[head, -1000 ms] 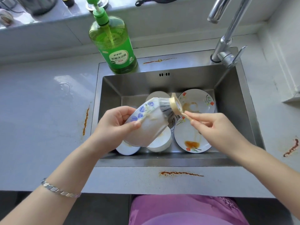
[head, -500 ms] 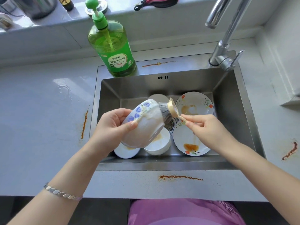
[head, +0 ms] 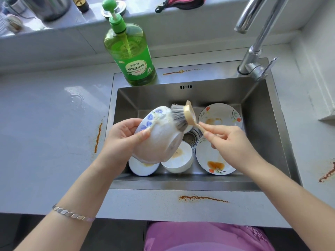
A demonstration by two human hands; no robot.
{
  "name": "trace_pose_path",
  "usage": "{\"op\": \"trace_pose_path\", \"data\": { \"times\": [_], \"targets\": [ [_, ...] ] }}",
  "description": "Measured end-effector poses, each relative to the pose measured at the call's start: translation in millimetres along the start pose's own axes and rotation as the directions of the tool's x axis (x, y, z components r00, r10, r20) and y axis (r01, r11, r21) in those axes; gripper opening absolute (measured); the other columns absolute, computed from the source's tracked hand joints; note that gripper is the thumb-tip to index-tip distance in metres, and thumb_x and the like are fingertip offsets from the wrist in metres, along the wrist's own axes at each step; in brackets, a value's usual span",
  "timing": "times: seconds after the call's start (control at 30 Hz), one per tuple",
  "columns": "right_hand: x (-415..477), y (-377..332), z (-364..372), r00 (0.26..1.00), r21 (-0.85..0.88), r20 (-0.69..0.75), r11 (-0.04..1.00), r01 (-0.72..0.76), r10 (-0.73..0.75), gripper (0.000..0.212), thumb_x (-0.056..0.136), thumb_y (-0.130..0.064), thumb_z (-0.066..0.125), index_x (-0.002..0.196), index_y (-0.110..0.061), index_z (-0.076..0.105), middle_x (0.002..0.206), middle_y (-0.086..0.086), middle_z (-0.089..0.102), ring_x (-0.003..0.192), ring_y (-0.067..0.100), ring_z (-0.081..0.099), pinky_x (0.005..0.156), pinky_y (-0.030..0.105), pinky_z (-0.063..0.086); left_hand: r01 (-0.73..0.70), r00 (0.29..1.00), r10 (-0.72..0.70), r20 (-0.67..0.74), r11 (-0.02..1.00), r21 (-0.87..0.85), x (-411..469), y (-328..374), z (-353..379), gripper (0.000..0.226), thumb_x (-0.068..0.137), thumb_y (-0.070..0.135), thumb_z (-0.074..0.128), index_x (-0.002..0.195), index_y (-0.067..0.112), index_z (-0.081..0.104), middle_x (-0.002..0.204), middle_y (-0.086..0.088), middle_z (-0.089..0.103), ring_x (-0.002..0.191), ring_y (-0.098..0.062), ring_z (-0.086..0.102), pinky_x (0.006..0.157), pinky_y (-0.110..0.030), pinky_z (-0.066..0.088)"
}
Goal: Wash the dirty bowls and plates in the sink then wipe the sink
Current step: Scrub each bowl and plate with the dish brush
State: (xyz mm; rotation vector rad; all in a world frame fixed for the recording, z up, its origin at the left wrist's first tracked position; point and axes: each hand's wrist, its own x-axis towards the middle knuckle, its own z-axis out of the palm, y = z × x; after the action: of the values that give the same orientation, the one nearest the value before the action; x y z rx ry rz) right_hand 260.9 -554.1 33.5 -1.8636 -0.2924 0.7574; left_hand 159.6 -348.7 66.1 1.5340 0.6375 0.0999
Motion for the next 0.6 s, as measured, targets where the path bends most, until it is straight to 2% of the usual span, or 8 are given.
{"op": "trace_pose_path", "data": {
  "times": [0.07, 0.1, 0.23, 0.3, 0.37, 0.47, 0.53, 0.6],
  "targets": [
    [7, 8, 3, 0.994, 0.035, -0.006, 0.994, -0.107, 0.107, 0.03, 0.094, -0.012, 0.049, 0.121, -0.02, 0.06, 0.045, -0.019, 0.051, 0.048, -0.002, 0.043, 0.053, 0.008, 0.035, 0.026, 0.998, -0.032, -0.06, 0.996, -0.089, 2, 2, 0, 0.025, 0.067, 0.013, 0.062, 0.091, 0.007, 0.065, 0.074, 0.001, 0.073, 0.068, -0.011, 0.068, 0.057, -0.021, 0.054],
    [9, 10, 5, 0.987, 0.079, -0.005, 0.984, -0.159, 0.16, 0.03, 0.095, -0.009, 0.048, 0.122, -0.015, 0.06, 0.04, -0.02, 0.047, 0.042, -0.003, 0.042, 0.045, 0.007, 0.034, 0.035, 0.994, -0.048, -0.094, 0.991, -0.133, 3, 2, 1, 0.024, 0.068, 0.013, 0.062, 0.092, 0.006, 0.065, 0.075, 0.0, 0.073, 0.069, -0.012, 0.068, 0.057, -0.022, 0.054],
    [11, 10, 9, 0.969, 0.202, -0.05, 0.953, -0.226, 0.241, 0.031, 0.095, -0.009, 0.046, 0.122, -0.016, 0.061, 0.052, -0.007, 0.042, 0.031, -0.002, 0.036, 0.035, 0.008, 0.028, 0.137, 0.934, -0.258, -0.249, 0.898, -0.417, 14, -7, 18, 0.013, 0.093, 0.01, 0.051, 0.092, 0.01, 0.063, 0.08, -0.001, 0.071, 0.071, -0.011, 0.067, 0.061, -0.025, 0.056],
    [13, 10, 15, 0.965, 0.234, -0.102, 0.949, -0.212, 0.24, 0.031, 0.095, -0.009, 0.047, 0.121, -0.017, 0.061, 0.053, -0.007, 0.043, 0.032, -0.001, 0.035, 0.035, 0.008, 0.028, 0.156, 0.882, -0.374, -0.288, 0.806, -0.571, 23, -11, 30, 0.016, 0.096, 0.01, 0.046, 0.099, 0.009, 0.061, 0.101, -0.009, 0.069, 0.089, -0.018, 0.067, 0.084, -0.036, 0.054],
    [12, 8, 24, 0.964, 0.207, -0.156, 0.961, -0.183, 0.217, 0.031, 0.095, -0.011, 0.048, 0.122, -0.018, 0.061, 0.057, -0.012, 0.05, 0.042, -0.002, 0.039, 0.041, 0.005, 0.031, 0.137, 0.833, -0.45, -0.323, 0.733, -0.667, 32, -14, 40, 0.02, 0.095, 0.009, 0.05, 0.113, 0.005, 0.058, 0.12, -0.016, 0.062, 0.108, -0.027, 0.062, 0.099, -0.049, 0.045],
    [3, 7, 36, 0.97, 0.136, -0.188, 0.982, -0.129, 0.153, 0.033, 0.095, -0.015, 0.048, 0.126, -0.021, 0.058, 0.09, -0.017, 0.065, 0.072, -0.003, 0.052, 0.062, 0.001, 0.037, 0.097, 0.763, -0.541, -0.354, 0.637, -0.764, 43, -18, 50, 0.029, 0.092, 0.006, 0.055, 0.121, 0.0, 0.054, 0.123, -0.019, 0.061, 0.11, -0.029, 0.061, 0.098, -0.049, 0.046],
    [-13, 6, 47, 0.983, 0.022, -0.166, 0.997, -0.07, 0.073, 0.035, 0.095, -0.019, 0.048, 0.128, -0.028, 0.055, 0.11, -0.012, 0.067, 0.091, 0.005, 0.06, 0.08, 0.016, 0.047, 0.072, 0.742, -0.574, -0.346, 0.582, -0.81, 46, -16, 56, 0.024, 0.092, 0.004, 0.055, 0.115, -0.002, 0.055, 0.122, -0.021, 0.061, 0.109, -0.03, 0.061, 0.097, -0.048, 0.047],
    [-27, 5, 54, 0.991, -0.084, -0.136, 0.996, 0.002, -0.013, 0.035, 0.095, -0.023, 0.048, 0.126, -0.036, 0.054, 0.107, -0.009, 0.07, 0.094, 0.014, 0.062, 0.085, 0.032, 0.05, 0.07, 0.728, -0.592, -0.346, 0.567, -0.821, 45, -15, 60, 0.019, 0.092, 0.003, 0.054, 0.111, -0.001, 0.054, 0.12, -0.021, 0.061, 0.107, -0.03, 0.062, 0.094, -0.047, 0.048]
  ]
}}
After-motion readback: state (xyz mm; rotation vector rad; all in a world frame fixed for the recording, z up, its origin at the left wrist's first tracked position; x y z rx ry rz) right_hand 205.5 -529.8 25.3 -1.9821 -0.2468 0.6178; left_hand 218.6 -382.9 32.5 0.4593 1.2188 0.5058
